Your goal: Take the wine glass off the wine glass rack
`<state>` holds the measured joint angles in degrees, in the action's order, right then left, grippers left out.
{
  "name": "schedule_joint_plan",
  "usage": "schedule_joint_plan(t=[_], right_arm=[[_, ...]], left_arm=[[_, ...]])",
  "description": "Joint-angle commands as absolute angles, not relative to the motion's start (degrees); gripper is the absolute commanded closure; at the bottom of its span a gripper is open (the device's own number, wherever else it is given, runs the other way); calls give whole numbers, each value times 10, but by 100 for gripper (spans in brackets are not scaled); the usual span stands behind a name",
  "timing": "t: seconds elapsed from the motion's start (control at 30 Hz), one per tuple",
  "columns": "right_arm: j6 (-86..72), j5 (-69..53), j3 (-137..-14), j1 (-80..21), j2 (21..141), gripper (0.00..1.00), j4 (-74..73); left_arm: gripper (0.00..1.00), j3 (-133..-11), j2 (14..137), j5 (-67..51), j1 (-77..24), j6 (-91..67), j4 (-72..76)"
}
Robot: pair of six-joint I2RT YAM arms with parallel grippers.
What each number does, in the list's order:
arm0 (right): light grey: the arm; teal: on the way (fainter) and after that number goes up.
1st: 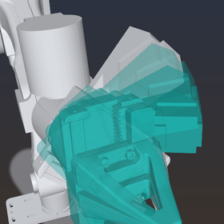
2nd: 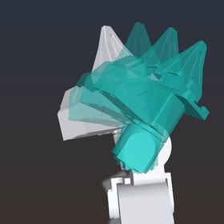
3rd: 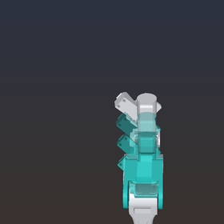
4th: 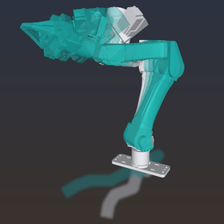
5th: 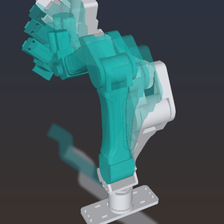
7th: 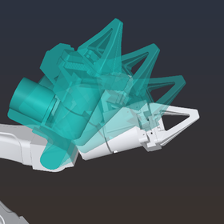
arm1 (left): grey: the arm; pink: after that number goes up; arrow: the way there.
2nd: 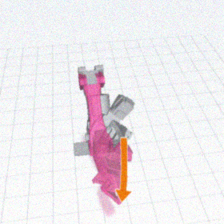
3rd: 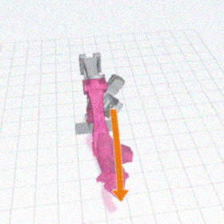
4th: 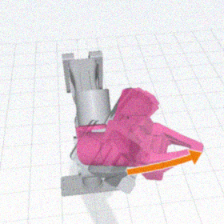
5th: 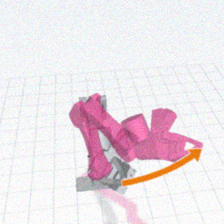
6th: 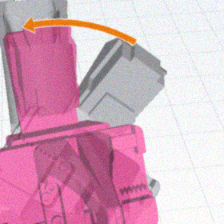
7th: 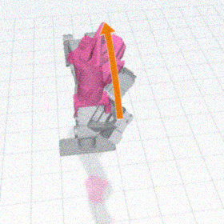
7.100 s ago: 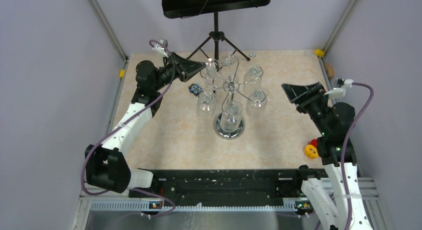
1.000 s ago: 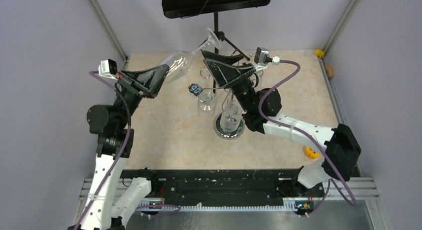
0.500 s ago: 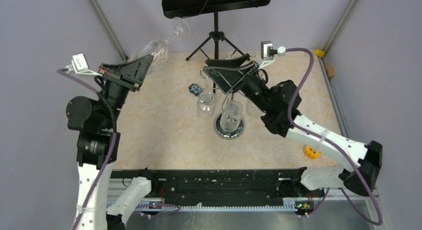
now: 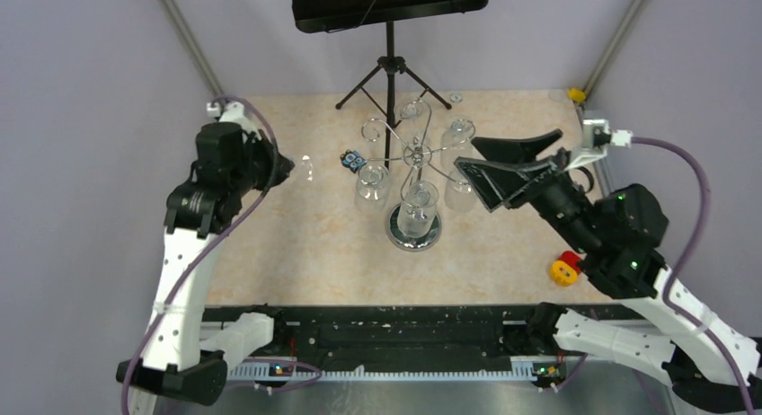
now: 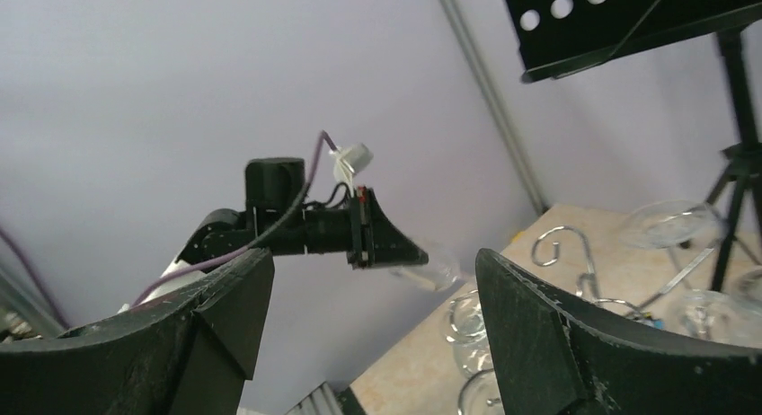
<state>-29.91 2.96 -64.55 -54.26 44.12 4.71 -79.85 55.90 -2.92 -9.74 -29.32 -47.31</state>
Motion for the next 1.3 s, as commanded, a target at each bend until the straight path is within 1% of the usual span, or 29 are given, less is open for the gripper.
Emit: schedule_joint_plan(t=[0.0, 0.13, 0.3, 0.57, 0.67, 0.9, 1.1, 1.13, 1.2, 1.27], right_arm=[[-239, 117, -653, -545, 396, 16, -56], [-229, 141, -652, -545, 380, 16, -93], [-234, 143, -657, -545, 384, 16, -129], [-255, 162, -646, -545, 383, 16, -153], [-263, 176, -637, -545, 383, 16, -148], [-273, 189, -639, -545, 402, 16, -149], [-284, 188, -657, -545, 434, 16, -167], [-284, 189, -661, -545, 442, 16, -172], [-286, 191, -668, -545, 452, 16, -184], [-287, 194, -670, -545, 459, 16, -192]], left_arm=[[100, -838, 624, -14, -95, -194, -562], [100, -844, 696, -5, -95, -154, -580], [100, -866, 781, 48, -95, -129, -579], [100, -918, 896, 42, -94, -115, -585], [100, -951, 932, 58, -94, -112, -607], [100, -963, 969, 53, -82, -108, -609], [100, -961, 973, 26, -76, -127, -588], [99, -960, 973, 27, -76, -128, -586], [93, -957, 973, 32, -74, -130, -586], [85, -955, 973, 35, -72, -133, -582]])
